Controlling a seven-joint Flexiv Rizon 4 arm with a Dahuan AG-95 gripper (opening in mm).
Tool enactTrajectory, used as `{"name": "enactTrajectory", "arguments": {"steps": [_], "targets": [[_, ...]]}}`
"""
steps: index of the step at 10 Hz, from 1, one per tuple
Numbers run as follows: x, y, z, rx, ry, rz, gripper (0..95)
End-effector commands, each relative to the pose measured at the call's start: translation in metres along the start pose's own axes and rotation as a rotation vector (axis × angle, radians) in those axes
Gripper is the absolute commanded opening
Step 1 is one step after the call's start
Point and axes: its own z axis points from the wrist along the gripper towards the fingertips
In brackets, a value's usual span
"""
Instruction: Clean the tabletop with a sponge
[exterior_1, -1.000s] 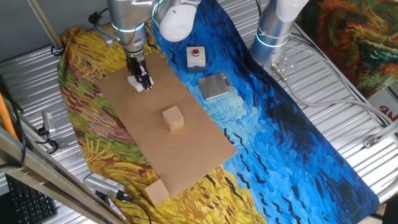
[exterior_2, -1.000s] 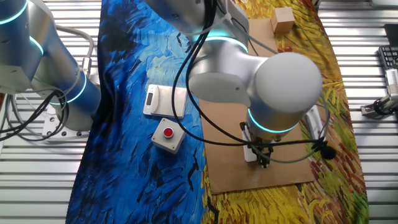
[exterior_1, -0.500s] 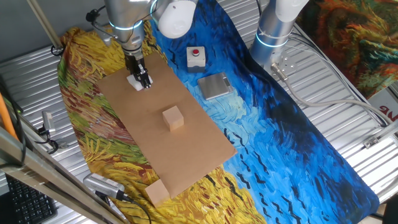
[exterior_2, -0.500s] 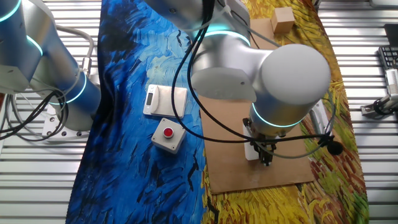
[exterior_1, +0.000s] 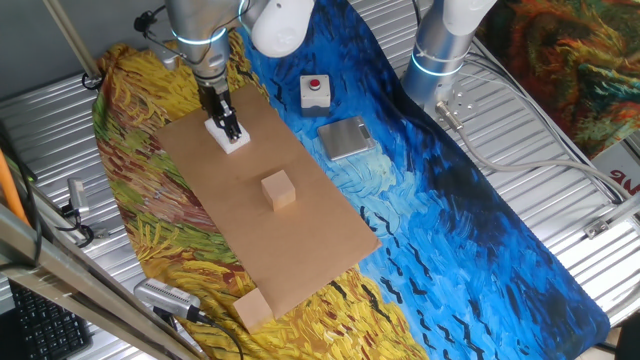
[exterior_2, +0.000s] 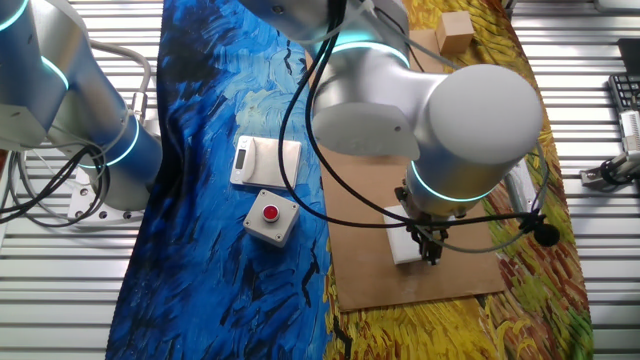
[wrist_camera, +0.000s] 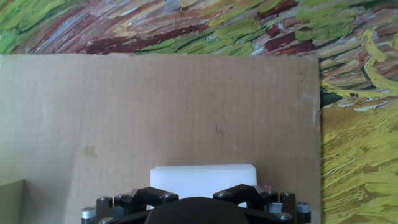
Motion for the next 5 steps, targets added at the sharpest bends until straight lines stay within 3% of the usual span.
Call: {"name": "enactTrajectory", "arguments": {"steps": [1, 4, 5], "targets": [[-0.0001, 0.0002, -0.0008, -0.002, 0.0, -0.002, 95.0], [-0.0003, 0.0001, -0.0012, -0.003, 0.001, -0.011, 95.0], [-0.0002, 0.0, -0.0014, 0.01, 0.015, -0.067, 95.0]]}}
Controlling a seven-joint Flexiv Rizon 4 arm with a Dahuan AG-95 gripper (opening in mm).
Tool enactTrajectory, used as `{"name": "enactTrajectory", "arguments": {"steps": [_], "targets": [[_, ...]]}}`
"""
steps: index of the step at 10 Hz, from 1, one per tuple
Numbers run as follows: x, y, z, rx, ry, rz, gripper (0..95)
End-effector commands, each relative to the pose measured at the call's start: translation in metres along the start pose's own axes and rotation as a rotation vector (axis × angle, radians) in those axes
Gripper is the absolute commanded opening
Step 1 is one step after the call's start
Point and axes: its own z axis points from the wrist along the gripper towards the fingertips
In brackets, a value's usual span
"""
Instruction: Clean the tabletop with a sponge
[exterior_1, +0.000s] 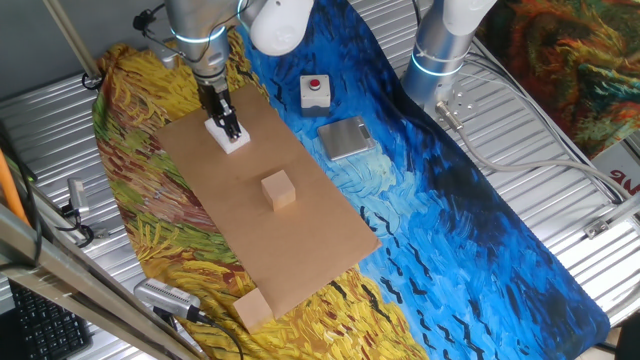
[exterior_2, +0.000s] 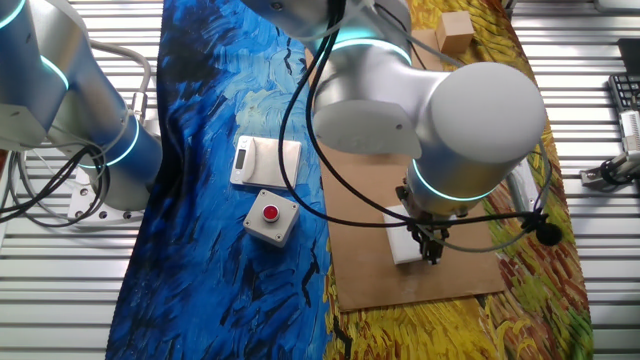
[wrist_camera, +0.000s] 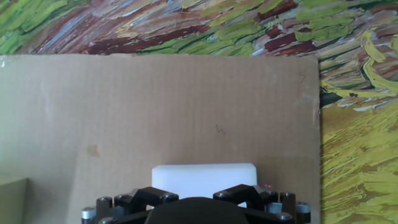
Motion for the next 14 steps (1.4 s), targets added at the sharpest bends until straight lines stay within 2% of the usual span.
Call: {"name": "enactTrajectory", "arguments": {"steps": [1, 3, 6, 9, 10, 11, 13, 14], "targets": [[0.0, 0.0, -0.001, 0.007, 0.019, -0.055, 95.0], [0.002, 0.001, -0.005, 0.005, 0.026, -0.089, 95.0], [0.003, 0.003, -0.014, 0.005, 0.04, -0.221, 95.0], [0.003, 0.003, -0.014, 0.006, 0.049, -0.362, 95.0], [0.003, 0.003, -0.014, 0.003, 0.049, -0.484, 95.0], [0.003, 0.003, -0.014, 0.003, 0.05, -0.523, 95.0], [0.003, 0.003, -0.014, 0.007, 0.057, -0.749, 95.0], [0.003, 0.003, -0.014, 0.007, 0.056, -0.807, 95.0]]}}
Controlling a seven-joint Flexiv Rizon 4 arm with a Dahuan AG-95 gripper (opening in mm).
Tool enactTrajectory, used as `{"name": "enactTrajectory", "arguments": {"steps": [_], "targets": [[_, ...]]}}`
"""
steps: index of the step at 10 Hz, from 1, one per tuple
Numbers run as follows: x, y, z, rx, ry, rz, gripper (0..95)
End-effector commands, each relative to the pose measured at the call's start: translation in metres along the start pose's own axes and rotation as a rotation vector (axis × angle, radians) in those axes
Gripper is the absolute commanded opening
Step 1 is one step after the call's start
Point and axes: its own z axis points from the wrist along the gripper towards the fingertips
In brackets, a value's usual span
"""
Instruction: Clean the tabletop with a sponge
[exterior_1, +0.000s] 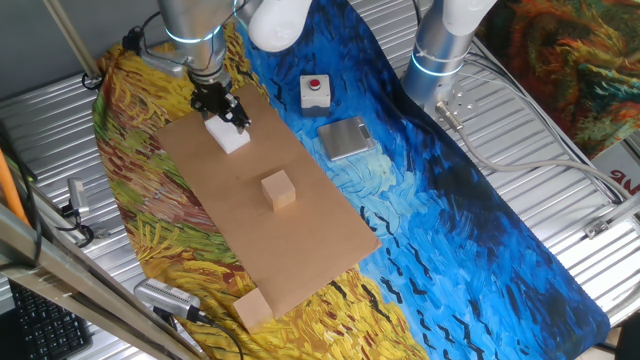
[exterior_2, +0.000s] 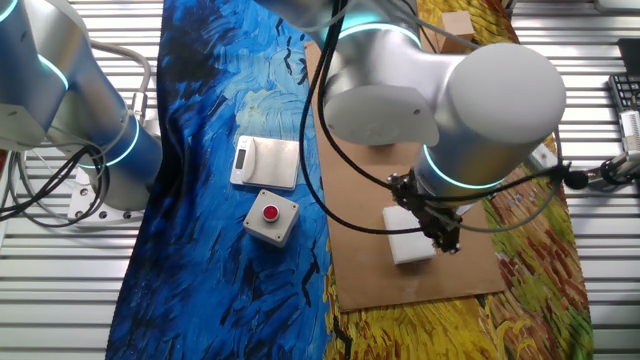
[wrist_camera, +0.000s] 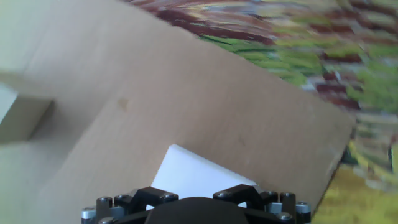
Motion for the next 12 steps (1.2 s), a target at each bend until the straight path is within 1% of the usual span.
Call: {"name": "enactTrajectory", "arguments": {"steps": [1, 2, 4, 5, 6, 7, 9, 12], "targets": [[-0.0006, 0.0, 0.0004, 0.013, -0.002, -0.372, 76.0], [-0.0006, 0.0, 0.0007, 0.02, -0.004, -0.489, 76.0], [-0.0003, 0.0001, 0.0021, 0.026, -0.003, -0.628, 76.0], [-0.0002, 0.0, 0.003, 0.027, -0.002, -0.664, 76.0], [0.0006, 0.0004, 0.0051, 0.033, -0.001, -0.71, 95.0], [0.0013, 0.001, 0.0059, 0.034, -0.001, -0.72, 95.0], [0.0061, 0.0051, 0.0093, 0.047, -0.007, -0.78, 95.0], [0.0058, 0.0052, 0.0094, 0.047, -0.006, -0.802, 95.0]]}}
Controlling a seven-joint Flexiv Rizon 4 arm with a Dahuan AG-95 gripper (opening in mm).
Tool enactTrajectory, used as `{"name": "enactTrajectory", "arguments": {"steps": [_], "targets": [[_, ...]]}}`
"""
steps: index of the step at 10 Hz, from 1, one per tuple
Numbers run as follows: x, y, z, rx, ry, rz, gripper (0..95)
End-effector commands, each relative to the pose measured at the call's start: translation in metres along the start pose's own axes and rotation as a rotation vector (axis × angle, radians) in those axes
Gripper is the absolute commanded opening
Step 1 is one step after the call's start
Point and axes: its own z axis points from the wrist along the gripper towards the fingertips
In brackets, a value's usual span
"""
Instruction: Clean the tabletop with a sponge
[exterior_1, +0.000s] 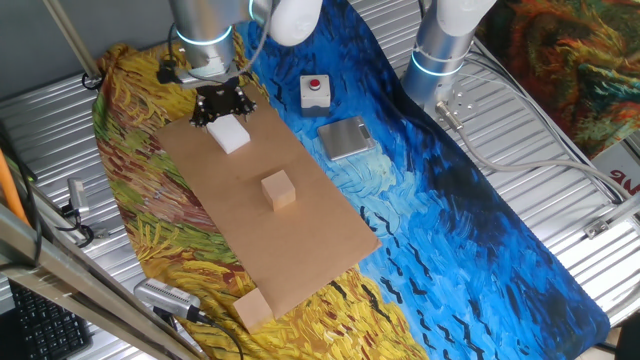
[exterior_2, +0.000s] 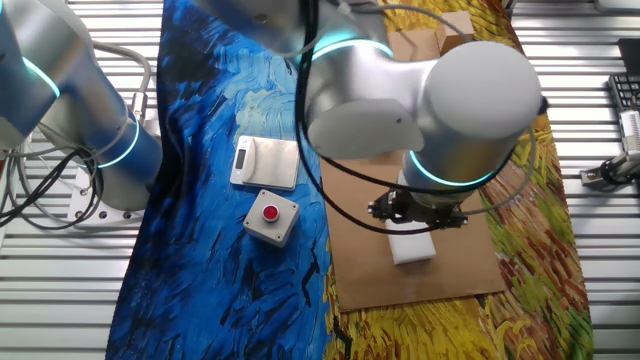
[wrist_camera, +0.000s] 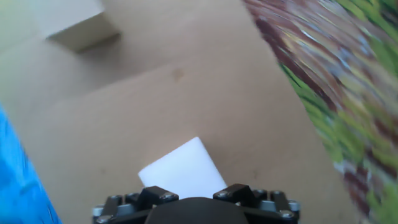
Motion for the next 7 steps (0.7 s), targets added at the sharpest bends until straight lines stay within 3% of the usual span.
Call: {"name": "enactTrajectory", "arguments": {"steps": [1, 7], "targets": [[0.0, 0.0, 0.002, 0.003, 0.005, -0.049, 95.0], [-0.001, -0.001, 0.012, 0.004, -0.001, -0.076, 95.0]]}}
